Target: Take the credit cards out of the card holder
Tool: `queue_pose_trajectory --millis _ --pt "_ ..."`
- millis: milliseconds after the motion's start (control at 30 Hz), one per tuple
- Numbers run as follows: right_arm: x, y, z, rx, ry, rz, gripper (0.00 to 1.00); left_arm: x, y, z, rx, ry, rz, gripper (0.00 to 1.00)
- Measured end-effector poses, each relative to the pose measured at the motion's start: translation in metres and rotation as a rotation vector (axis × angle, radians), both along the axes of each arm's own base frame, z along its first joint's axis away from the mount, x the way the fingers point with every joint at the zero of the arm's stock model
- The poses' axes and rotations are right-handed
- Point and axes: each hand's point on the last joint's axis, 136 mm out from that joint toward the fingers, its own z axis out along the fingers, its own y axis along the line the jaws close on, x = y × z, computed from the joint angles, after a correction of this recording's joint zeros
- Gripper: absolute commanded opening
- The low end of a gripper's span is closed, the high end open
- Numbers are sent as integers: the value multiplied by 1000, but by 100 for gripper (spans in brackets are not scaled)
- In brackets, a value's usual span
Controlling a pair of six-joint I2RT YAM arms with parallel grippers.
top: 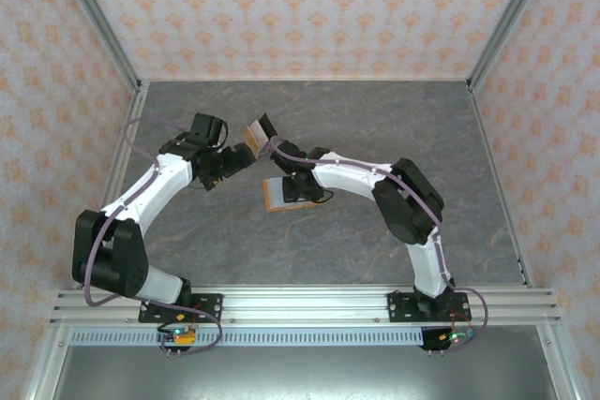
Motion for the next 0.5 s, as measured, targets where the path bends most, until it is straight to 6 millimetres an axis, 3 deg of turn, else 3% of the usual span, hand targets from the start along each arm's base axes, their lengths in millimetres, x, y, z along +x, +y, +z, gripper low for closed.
queue_pose_trajectory --millis 200,400,500 --pt "0 -1 -1 3 3 -21 44 0 -22 -17 -112 32 -29 73" --pt "1 -4 -3 16 0 -43 41 -3 -59 -36 -174 75 -106 50" --pt "2 -4 -3 23 -1 -49 40 -7 -74 -48 -187 106 -141 44"
